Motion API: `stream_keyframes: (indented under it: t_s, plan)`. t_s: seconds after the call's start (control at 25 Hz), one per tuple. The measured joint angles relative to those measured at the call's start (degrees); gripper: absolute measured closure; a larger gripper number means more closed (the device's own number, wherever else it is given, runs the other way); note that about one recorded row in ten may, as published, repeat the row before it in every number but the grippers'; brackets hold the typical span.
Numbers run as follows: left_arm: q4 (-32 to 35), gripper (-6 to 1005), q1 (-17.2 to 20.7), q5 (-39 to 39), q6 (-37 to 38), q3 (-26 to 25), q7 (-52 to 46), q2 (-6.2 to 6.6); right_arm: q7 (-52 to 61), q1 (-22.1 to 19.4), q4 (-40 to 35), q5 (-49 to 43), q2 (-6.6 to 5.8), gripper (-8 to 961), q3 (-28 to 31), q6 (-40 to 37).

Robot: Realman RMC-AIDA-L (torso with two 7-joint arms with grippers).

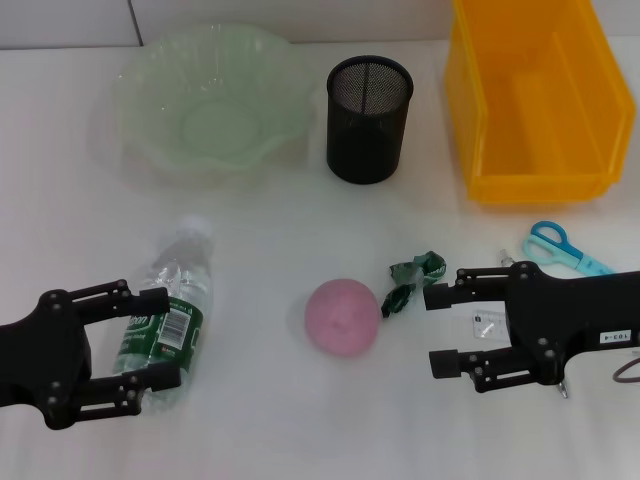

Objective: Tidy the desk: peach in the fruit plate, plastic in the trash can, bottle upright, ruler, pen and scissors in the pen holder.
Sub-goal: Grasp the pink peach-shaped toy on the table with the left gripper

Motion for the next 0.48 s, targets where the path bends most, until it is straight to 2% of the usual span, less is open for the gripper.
stream_keyframes:
  t_s: [0.48]
  plan:
    - [2.4, 272, -1.1, 1.6, 0.8, 0.0, -2.6, -0.6, 0.1, -0.8, 0.0, 0.1, 0.04, 186, 0.0, 0.0]
